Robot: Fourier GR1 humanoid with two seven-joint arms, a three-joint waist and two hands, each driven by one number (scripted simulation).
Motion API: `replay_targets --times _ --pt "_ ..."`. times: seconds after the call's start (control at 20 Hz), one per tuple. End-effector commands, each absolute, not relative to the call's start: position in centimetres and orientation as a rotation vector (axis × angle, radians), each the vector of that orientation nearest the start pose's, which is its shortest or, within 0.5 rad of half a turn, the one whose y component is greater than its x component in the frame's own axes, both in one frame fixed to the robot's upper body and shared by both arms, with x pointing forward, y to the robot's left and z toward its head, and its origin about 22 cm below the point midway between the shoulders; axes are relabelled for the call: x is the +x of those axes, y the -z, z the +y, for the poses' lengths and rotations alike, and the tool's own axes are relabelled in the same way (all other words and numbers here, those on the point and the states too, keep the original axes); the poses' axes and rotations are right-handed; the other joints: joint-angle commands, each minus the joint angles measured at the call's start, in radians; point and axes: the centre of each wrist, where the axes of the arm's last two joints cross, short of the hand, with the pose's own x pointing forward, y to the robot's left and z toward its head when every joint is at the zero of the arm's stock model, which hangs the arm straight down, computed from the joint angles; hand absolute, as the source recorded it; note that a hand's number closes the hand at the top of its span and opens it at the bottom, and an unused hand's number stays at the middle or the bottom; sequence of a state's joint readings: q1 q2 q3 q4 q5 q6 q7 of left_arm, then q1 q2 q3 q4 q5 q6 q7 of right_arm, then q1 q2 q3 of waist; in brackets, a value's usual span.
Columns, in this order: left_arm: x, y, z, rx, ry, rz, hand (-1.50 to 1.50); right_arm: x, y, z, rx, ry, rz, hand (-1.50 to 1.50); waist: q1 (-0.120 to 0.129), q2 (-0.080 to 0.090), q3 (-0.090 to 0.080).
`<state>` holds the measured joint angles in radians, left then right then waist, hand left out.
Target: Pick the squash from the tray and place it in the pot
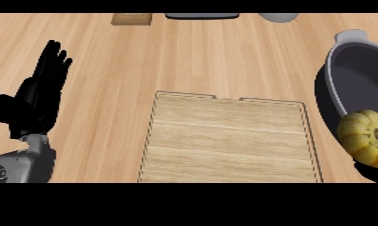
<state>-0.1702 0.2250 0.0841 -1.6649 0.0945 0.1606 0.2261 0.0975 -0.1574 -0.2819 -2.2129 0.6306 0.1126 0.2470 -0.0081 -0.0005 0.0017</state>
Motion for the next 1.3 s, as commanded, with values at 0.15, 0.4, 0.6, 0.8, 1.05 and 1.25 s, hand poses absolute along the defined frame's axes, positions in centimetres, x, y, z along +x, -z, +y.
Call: replay_targets --times 0.15,0.4,0.6,0.8,1.05,1.25 --pt "28.1 -7.4 26.7 0.187 -0.053 -1.611 0.00 19.7 -12.8 -37.9 -1.399 -0.482 -1.476 1.50 0.012 0.006 0.000" --pt "28.2 -8.9 27.4 0.204 -0.055 -1.629 0.00 25.4 -10.3 -40.9 -1.408 -0.495 -1.426 1.50 0.022 0.004 -0.001" --pt "28.2 -9.2 27.7 0.199 -0.065 -1.614 0.00 26.5 -7.0 -42.3 -1.364 -0.544 -1.382 1.50 0.017 0.002 -0.001" --pt "28.2 -9.6 26.9 0.188 -0.069 -1.616 0.00 27.8 -6.2 -44.1 -1.176 -0.431 -1.307 -1.50 0.020 0.003 -0.001" --pt "29.5 -9.0 29.0 0.209 -0.045 -1.622 0.00 29.4 -3.8 -44.6 -0.926 -0.424 -1.401 -1.50 0.018 0.007 0.000" --pt "27.7 -8.8 27.9 0.184 -0.061 -1.607 0.00 30.0 -3.6 -44.4 -0.761 -0.280 -1.548 -1.50 0.019 0.001 0.000"
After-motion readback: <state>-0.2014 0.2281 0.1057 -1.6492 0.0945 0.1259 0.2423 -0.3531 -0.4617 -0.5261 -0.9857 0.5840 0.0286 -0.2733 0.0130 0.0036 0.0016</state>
